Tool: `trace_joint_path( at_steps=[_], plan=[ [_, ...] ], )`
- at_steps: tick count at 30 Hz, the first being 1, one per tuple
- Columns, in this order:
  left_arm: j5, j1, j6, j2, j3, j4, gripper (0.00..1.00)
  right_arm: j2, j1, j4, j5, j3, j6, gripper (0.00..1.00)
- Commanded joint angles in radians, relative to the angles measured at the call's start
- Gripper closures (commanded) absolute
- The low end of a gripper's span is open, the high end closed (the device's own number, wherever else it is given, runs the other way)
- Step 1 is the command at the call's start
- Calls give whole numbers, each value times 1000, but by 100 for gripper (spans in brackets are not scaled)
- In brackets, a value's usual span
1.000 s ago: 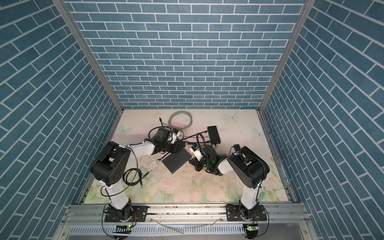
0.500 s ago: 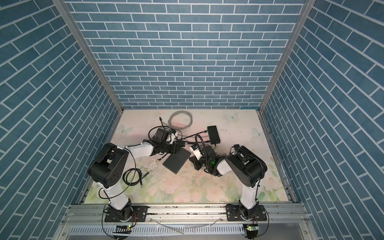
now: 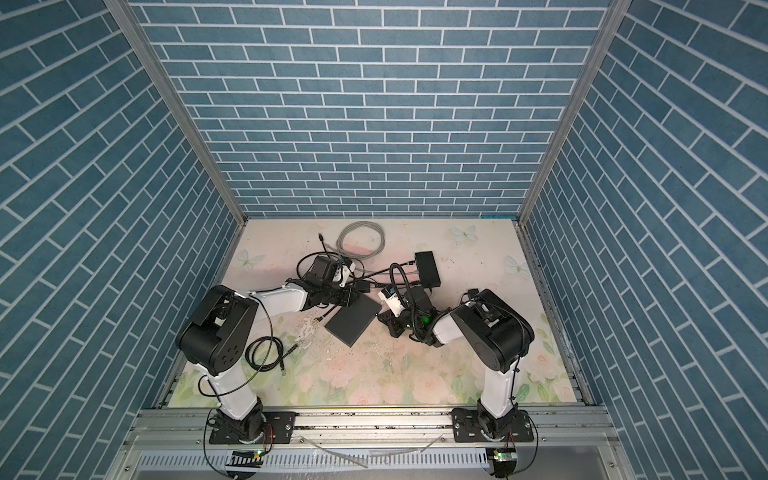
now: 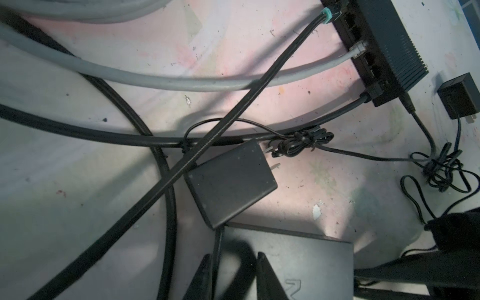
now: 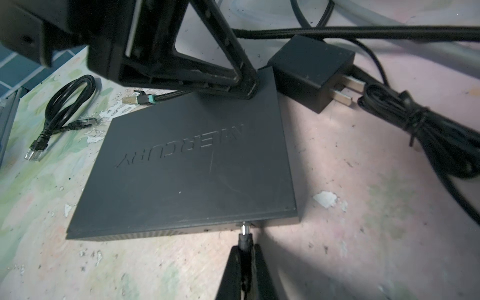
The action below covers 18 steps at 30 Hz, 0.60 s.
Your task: Insert the plug into the switch port
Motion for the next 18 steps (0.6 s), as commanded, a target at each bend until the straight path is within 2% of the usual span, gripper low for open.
trace_joint_path(
  at_steps=[1, 6, 8, 13, 18],
  plan=[
    [465, -220, -17, 112, -84, -329, 73, 26, 44, 249, -10, 205, -30, 100],
    [455, -219, 7, 108, -78, -360, 74, -26, 44, 134, 28, 218, -94, 100],
    [473, -220, -9, 106, -86, -338, 75, -30, 44, 146, 37, 224, -90, 100],
    [498, -223, -31, 80, -117, -312, 75, -3, 43, 306, 83, 216, 17, 100],
    [516, -232, -24, 72, -125, -313, 75, -6, 41, 292, 29, 255, 76, 100]
  ],
)
